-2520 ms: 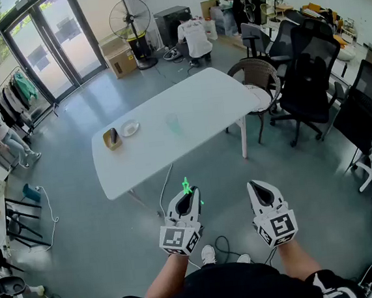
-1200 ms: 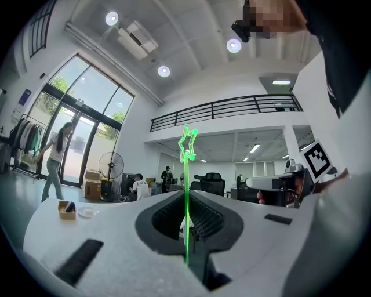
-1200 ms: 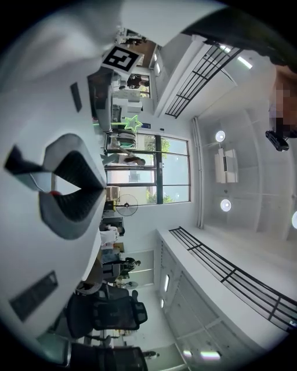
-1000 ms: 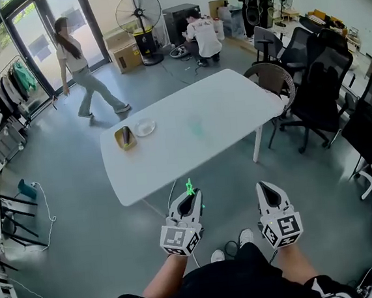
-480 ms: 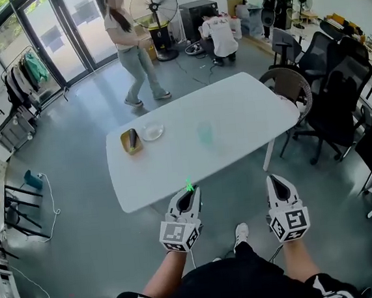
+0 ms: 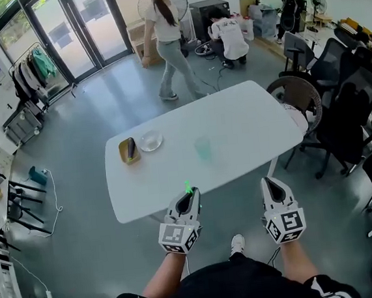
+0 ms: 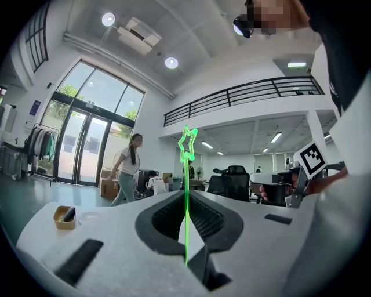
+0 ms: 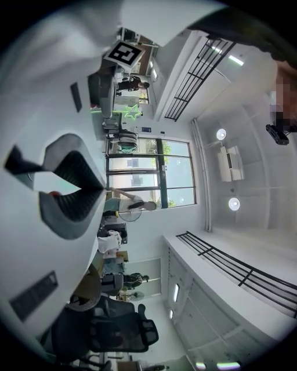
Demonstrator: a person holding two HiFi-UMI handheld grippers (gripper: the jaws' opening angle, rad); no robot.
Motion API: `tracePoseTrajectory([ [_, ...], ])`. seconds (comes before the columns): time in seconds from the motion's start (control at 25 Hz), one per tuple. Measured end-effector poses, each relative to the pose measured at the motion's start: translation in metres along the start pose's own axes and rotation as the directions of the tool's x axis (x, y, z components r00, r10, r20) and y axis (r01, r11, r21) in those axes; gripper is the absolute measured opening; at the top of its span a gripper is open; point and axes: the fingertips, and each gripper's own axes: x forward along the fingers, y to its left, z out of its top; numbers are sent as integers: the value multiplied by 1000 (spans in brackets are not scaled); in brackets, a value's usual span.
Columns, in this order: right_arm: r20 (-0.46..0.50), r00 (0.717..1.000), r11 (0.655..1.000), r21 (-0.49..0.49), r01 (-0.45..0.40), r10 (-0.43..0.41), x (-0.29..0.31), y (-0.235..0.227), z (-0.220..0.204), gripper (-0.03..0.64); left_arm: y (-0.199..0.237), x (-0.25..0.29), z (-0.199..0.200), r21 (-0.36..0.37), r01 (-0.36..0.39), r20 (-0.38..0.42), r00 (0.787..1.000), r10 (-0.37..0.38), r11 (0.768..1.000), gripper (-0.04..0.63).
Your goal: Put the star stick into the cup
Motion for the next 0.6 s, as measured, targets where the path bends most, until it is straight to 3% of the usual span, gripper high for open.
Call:
tracePoseTrajectory([
  [0.6,-10,990,990,25,-141,141,64,-61,-17,5,-4,86,-3,-15,-88,-8,996,87,996,26],
])
